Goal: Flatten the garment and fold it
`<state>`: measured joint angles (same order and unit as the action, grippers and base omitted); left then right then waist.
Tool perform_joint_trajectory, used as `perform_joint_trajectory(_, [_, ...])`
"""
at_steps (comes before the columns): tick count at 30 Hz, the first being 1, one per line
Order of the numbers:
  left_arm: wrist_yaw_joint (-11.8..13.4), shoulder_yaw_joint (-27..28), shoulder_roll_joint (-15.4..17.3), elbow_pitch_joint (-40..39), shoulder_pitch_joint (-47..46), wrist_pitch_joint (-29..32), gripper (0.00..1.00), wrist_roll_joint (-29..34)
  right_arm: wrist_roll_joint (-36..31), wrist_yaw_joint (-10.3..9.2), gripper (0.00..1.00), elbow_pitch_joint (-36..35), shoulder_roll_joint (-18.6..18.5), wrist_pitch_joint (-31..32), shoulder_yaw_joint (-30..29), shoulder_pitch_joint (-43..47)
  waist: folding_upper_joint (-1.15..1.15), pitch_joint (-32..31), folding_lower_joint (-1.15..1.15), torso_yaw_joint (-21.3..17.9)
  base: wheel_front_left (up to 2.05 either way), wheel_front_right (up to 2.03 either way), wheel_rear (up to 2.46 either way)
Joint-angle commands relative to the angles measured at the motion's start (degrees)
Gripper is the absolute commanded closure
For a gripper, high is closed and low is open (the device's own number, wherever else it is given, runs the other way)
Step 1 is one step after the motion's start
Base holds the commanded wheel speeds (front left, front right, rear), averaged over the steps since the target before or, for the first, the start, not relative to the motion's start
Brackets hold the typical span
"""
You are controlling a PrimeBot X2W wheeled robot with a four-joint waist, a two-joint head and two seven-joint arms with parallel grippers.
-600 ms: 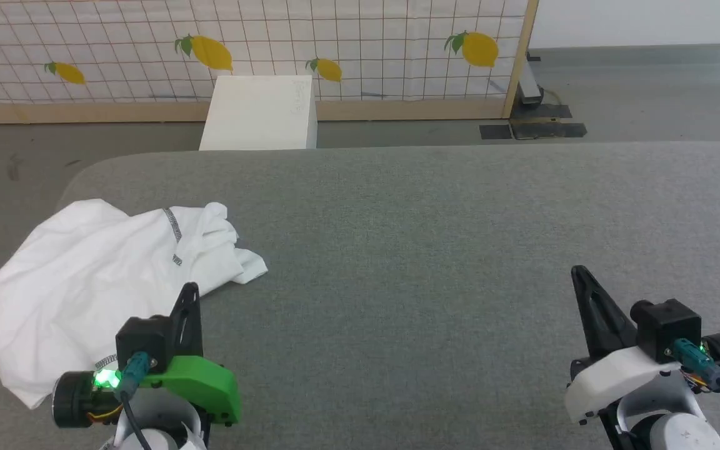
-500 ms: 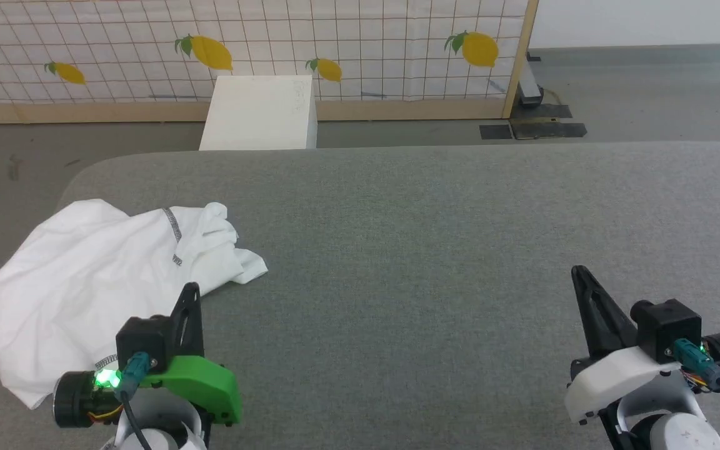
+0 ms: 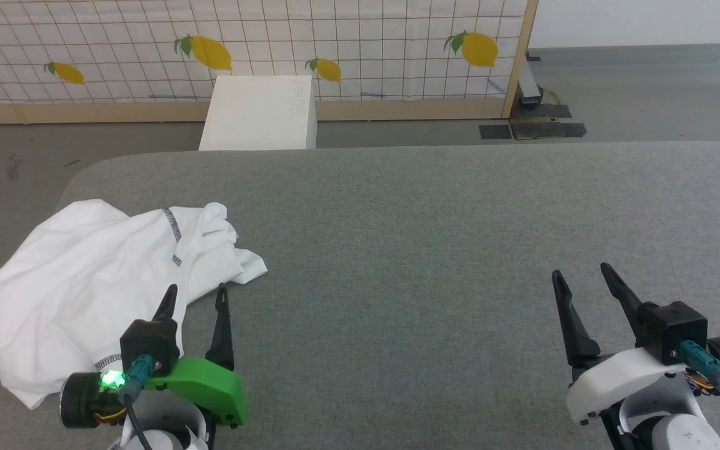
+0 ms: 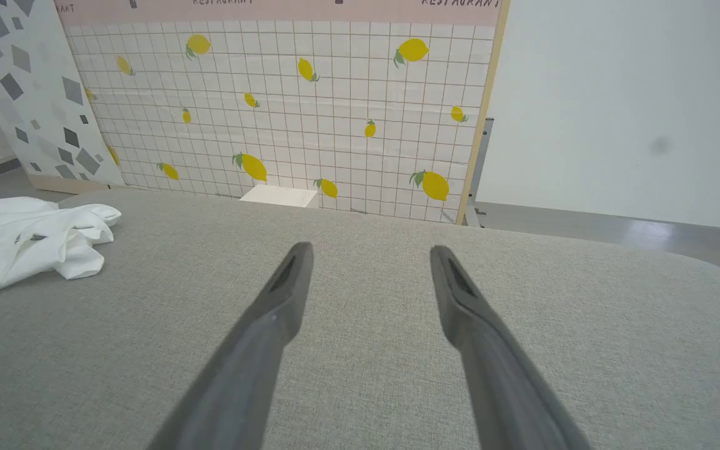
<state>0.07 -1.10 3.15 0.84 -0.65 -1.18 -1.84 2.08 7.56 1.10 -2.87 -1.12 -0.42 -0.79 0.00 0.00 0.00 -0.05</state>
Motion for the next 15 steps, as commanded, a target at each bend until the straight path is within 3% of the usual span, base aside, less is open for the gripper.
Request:
perform_joint_trajectory(1, [0.29, -0.31, -0.03, 0.21, 0.52, -0.59, 0.00, -0.53, 0.76, -0.01, 0.00, 0.37, 0.00, -0.72, -0.22, 0.89, 0.00, 0.00, 0.00, 0.00, 0.00, 0.00, 0.00])
perform_joint_trajectory(15, [0.67, -0.59, -0.06, 0.82, 1.17, -2.26, 0.00, -1.67, 2.73, -0.02, 0.00, 1.58, 0.00, -2.38, -0.24, 1.69, 0.00, -0.22, 0.00, 1.73, 0.00, 0.00, 0.00])
